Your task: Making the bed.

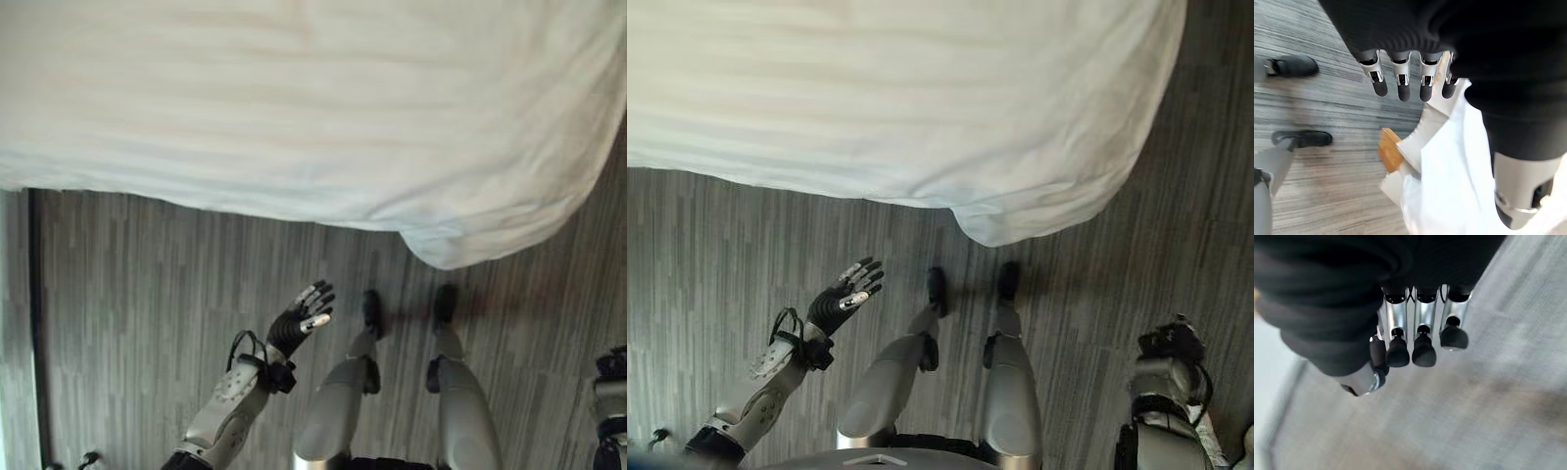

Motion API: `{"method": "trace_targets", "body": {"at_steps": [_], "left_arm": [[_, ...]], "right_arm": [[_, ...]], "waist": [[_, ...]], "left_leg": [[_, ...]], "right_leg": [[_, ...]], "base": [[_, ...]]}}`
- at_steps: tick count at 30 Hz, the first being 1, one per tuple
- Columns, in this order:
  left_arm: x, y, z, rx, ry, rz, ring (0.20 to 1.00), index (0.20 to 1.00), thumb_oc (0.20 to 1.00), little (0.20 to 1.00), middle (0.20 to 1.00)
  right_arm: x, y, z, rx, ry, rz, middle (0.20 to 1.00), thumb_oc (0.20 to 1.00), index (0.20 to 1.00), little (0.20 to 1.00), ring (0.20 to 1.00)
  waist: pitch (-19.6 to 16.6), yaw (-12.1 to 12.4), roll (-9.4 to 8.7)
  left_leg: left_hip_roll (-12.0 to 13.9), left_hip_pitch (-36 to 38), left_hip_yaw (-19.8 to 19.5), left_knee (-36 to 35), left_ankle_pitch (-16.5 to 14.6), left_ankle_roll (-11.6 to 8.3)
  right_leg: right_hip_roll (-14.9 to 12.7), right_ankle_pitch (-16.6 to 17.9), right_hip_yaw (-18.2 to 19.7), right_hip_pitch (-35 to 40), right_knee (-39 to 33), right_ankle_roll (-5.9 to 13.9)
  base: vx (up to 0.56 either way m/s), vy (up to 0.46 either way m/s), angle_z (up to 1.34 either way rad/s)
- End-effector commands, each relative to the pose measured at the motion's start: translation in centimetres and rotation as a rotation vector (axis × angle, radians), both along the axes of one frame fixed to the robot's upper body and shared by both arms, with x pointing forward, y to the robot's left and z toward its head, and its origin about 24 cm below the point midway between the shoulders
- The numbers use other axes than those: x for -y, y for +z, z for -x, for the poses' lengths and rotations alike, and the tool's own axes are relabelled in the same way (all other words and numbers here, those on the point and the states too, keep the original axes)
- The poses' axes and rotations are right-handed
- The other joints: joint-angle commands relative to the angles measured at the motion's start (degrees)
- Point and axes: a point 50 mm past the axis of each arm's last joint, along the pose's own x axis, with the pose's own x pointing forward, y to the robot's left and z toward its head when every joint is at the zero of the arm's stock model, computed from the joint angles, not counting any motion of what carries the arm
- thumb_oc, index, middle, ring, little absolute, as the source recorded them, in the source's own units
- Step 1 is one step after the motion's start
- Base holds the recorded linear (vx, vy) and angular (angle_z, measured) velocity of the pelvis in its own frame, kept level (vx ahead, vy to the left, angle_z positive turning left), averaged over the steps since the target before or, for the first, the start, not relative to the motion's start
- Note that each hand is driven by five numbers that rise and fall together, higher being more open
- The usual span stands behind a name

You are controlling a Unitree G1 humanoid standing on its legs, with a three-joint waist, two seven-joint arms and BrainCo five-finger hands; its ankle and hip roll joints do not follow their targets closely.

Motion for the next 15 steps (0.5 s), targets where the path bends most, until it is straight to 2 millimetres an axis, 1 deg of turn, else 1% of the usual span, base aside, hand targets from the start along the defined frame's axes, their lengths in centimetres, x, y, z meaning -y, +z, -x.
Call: {"method": "trace_targets", "body": {"at_steps": [1, 2, 3, 4, 5, 6, 7, 8, 9, 10, 11, 14, 15], "left_arm": [[0.1, 0.2, 0.6, 0.026, 0.007, 0.033, 1.000, 1.000, 1.000, 1.000, 1.000], [0.0, 0.4, 0.5, 0.035, 0.013, 0.024, 1.000, 1.000, 1.000, 1.000, 1.000], [-0.1, 0.4, 0.5, 0.034, 0.013, 0.022, 1.000, 1.000, 1.000, 1.000, 1.000], [-0.2, 0.3, 0.5, 0.036, 0.019, 0.021, 1.000, 1.000, 1.000, 1.000, 1.000], [-0.2, 0.4, 0.5, 0.040, 0.019, 0.020, 1.000, 1.000, 1.000, 1.000, 1.000], [-0.2, 0.5, 0.4, 0.044, 0.016, 0.018, 1.000, 1.000, 1.000, 1.000, 1.000], [-0.3, 0.6, 0.4, 0.050, 0.012, 0.012, 1.000, 1.000, 1.000, 1.000, 1.000], [-0.3, 0.6, 0.5, 0.050, 0.013, 0.011, 1.000, 1.000, 1.000, 1.000, 1.000], [-0.5, 0.6, 0.6, 0.053, 0.007, 0.008, 1.000, 1.000, 1.000, 1.000, 1.000], [-0.5, 0.6, 0.6, 0.053, 0.007, 0.007, 1.000, 1.000, 1.000, 1.000, 1.000], [-0.6, 0.6, 0.7, 0.052, 0.008, 0.003, 1.000, 1.000, 1.000, 1.000, 1.000], [-1.0, 0.8, 0.8, 0.070, -0.010, -0.029, 1.000, 1.000, 1.000, 1.000, 1.000], [-1.1, 1.0, 0.7, 0.078, -0.010, -0.031, 1.000, 1.000, 1.000, 1.000, 1.000]], "right_arm": [[1.4, 4.2, 0.2, 0.072, -0.046, 0.234, 0.200, 0.200, 0.200, 0.200, 0.200], [0.2, 6.5, -0.7, 0.139, 0.032, 0.359, 0.200, 0.200, 0.200, 0.200, 0.200], [0.0, 6.5, -0.7, 0.136, 0.031, 0.357, 0.200, 0.200, 0.200, 0.200, 0.200], [-1.4, 7.5, -1.3, 0.181, 0.109, 0.423, 0.200, 0.200, 0.200, 0.200, 0.200], [-2.4, 8.4, -1.9, 0.216, 0.167, 0.468, 0.200, 0.200, 0.200, 0.200, 0.200], [-3.6, 9.0, -2.6, 0.251, 0.228, 0.504, 0.200, 0.200, 0.200, 0.200, 0.200], [-7.1, 10.5, -4.0, 0.318, 0.438, 0.588, 0.200, 0.200, 0.200, 0.200, 0.200], [-7.2, 10.4, -4.0, 0.318, 0.439, 0.588, 0.200, 0.200, 0.200, 0.200, 0.200], [-11.1, 11.1, -4.8, 0.356, 0.674, 0.654, 0.200, 0.200, 0.200, 0.200, 0.200], [-11.1, 11.1, -4.8, 0.356, 0.675, 0.654, 0.200, 0.200, 0.200, 0.200, 0.200], [-12.2, 10.6, -5.0, 0.364, 0.746, 0.628, 0.200, 0.200, 0.200, 0.200, 0.200], [-17.3, 10.3, -6.0, 0.349, 1.112, 0.701, 0.200, 0.200, 0.200, 0.200, 0.200], [-18.0, 10.2, -6.1, 0.348, 1.156, 0.696, 0.200, 0.200, 0.200, 0.200, 0.200]], "waist": [[-4.4, -0.1, -2.50], [-4.7, -0.7, -3.63], [-4.8, -0.7, -3.75], [-4.8, -0.9, -4.40], [-5.0, -0.9, -4.92], [-5.2, -0.9, -5.60], [-5.2, -0.8, -6.55], [-5.3, -0.8, -6.63], [-5.2, -0.5, -7.70], [-5.3, -0.6, -7.76], [-5.4, -0.4, -8.15], [-5.3, 1.0, -9.57], [-5.4, 1.3, -9.77]], "left_leg": [[-1.5, -2.3, -2.7, 0.4, 0.5, -2.58], [-1.3, -1.6, -2.5, 0.4, 0.0, -2.57], [-1.3, -1.8, -2.5, 0.4, 0.4, -2.54], [-1.2, -1.5, -2.3, 0.4, 0.4, -2.52], [-1.1, -1.1, -2.2, 0.4, 0.0, -2.51], [-1.1, -1.2, -2.1, 0.4, 0.4, -2.41], [-1.0, -0.5, -2.0, 0.4, 0.1, -2.41], [-1.0, -0.7, -2.0, 0.4, 0.4, -2.39], [-0.8, -0.3, -1.8, 0.4, 0.3, -2.45], [-0.9, -0.5, -1.8, 0.4, 0.5, -2.43], [-0.8, -0.6, -1.7, 0.4, 0.6, -2.42], [-0.5, -0.4, -1.1, 0.4, 0.8, -2.43], [-0.5, -0.4, -1.1, 0.4, 0.8, -2.40]], "right_leg": [[-0.9, 0.2, 0.3, 1.0, 0.6, 3.11], [-0.8, -0.2, 0.5, 1.6, 0.6, 3.18], [-0.8, 0.2, 0.5, 1.4, 0.6, 3.12], [-0.8, 0.2, 0.6, 1.6, 0.6, 3.14], [-0.7, 0.0, 0.6, 1.9, 0.6, 3.21], [-0.7, 0.3, 0.6, 1.8, 0.6, 3.17], [-0.5, 0.1, 0.7, 2.3, 0.6, 3.22], [-0.6, 0.3, 0.7, 2.1, 0.6, 3.19], [-0.4, 0.3, 0.4, 2.4, 0.6, 3.27], [-0.4, 0.5, 0.4, 2.2, 0.6, 3.24], [-0.4, 0.7, 0.2, 2.0, 0.6, 3.39], [0.0, 1.0, -0.2, 2.1, 0.6, 3.55], [0.0, 1.0, -0.5, 2.1, 0.6, 3.62]], "base": [[0.02, -0.001, -0.07], [0.00, -0.001, -0.09], [-0.01, -0.007, -0.09], [-0.02, 0.001, -0.03], [-0.02, -0.004, -0.10], [-0.02, 0.006, -0.13], [-0.04, 0.004, -0.10], [-0.04, -0.002, -0.03], [-0.04, -0.010, -0.01], [-0.03, -0.008, 0.00], [0.00, 0.000, 0.00], [-0.02, -0.001, 0.03], [0.00, 0.000, 0.00]]}}
